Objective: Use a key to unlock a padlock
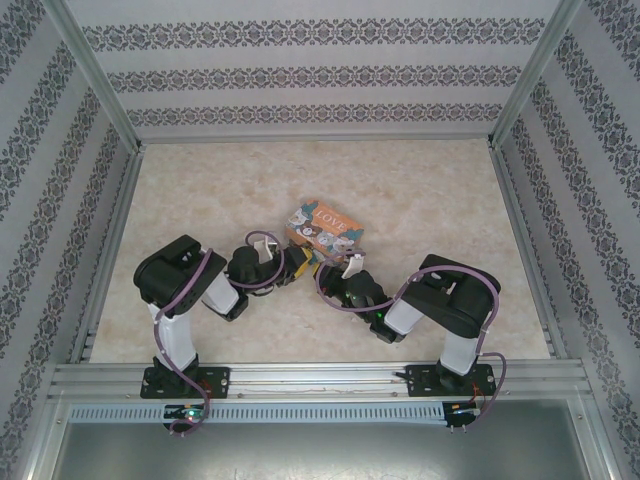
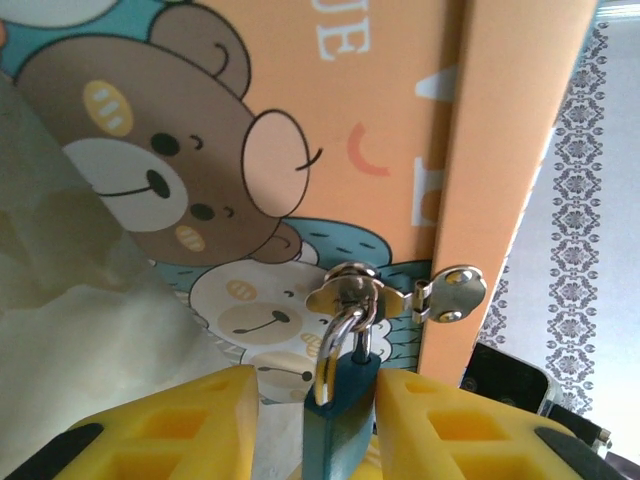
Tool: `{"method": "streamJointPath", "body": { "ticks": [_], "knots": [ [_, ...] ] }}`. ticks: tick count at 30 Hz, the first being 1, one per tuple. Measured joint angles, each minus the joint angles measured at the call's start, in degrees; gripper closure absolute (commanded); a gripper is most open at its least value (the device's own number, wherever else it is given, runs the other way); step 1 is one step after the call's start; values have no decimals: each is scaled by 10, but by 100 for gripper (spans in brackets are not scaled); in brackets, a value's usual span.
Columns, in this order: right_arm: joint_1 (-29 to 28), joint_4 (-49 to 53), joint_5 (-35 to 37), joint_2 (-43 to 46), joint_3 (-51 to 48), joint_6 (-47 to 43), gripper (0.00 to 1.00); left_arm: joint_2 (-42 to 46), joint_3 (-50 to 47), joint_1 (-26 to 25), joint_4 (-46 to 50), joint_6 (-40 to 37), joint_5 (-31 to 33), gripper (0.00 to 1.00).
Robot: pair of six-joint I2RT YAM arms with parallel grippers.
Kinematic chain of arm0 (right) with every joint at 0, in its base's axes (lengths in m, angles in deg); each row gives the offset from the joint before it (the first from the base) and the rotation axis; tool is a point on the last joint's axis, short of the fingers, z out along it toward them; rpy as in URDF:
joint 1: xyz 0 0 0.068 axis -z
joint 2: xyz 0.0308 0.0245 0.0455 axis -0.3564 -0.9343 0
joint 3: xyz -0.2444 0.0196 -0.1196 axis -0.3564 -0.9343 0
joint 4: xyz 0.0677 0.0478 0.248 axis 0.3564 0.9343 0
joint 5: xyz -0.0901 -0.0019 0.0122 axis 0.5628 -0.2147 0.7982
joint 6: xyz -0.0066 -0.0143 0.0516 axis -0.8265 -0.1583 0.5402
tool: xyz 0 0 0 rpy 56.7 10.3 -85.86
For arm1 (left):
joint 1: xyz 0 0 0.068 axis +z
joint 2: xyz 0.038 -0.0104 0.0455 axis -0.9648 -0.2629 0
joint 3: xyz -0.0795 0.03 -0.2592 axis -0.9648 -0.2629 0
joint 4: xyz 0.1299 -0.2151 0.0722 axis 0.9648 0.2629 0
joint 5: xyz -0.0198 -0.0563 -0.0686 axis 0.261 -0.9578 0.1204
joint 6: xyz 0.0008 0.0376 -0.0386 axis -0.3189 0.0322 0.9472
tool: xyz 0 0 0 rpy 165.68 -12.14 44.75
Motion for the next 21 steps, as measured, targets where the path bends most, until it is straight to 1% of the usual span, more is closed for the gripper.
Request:
{"method": "streamJointPath", "body": {
  "ticks": [13, 15, 18, 21],
  "knots": [
    [-6, -5, -4, 0, 0, 19, 99, -1, 10, -4, -2, 0, 4, 81],
    [-6, -5, -4, 3, 0, 23, 94, -1, 10, -4, -2, 0, 5, 83],
    [-6, -4, -4, 16, -7, 25, 88, 9, 10, -4, 1, -1, 3, 89],
    [-7, -11, -2, 36, -23, 23, 82, 37, 9, -10, 29, -7, 4, 91]
  ]
}}
